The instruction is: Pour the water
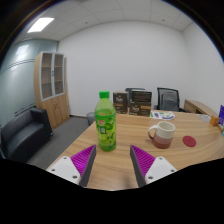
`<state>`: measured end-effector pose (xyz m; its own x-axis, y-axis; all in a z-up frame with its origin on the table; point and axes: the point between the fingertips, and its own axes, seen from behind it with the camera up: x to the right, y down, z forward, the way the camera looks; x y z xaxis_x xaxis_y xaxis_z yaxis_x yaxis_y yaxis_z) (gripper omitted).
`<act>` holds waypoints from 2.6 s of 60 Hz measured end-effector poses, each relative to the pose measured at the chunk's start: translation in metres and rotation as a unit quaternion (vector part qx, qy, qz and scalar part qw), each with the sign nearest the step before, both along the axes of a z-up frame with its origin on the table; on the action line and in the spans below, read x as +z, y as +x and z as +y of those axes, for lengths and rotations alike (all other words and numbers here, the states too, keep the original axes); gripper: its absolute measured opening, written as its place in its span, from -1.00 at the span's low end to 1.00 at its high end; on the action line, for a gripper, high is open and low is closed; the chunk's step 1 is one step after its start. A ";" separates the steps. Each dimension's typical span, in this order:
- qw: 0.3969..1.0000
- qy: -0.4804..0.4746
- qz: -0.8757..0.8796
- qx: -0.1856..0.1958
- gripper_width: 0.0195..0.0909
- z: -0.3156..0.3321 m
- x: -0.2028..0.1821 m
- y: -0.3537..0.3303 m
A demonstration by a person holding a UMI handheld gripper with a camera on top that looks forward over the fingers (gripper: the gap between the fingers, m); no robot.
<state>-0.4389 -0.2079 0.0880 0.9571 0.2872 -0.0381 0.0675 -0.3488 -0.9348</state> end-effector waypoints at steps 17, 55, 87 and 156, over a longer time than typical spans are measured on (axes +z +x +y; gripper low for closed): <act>0.999 0.017 0.007 -0.043 0.38 0.075 -0.010 -0.101; 0.985 0.046 0.025 -0.162 -0.43 0.134 -0.014 -0.078; 0.869 -0.106 0.399 -0.273 -0.43 0.161 -0.007 -0.024; 0.841 -0.133 0.477 -0.218 -0.43 0.182 0.111 0.062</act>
<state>-0.3766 -0.0263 0.1985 0.4661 -0.2227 -0.8563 -0.8578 -0.3507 -0.3757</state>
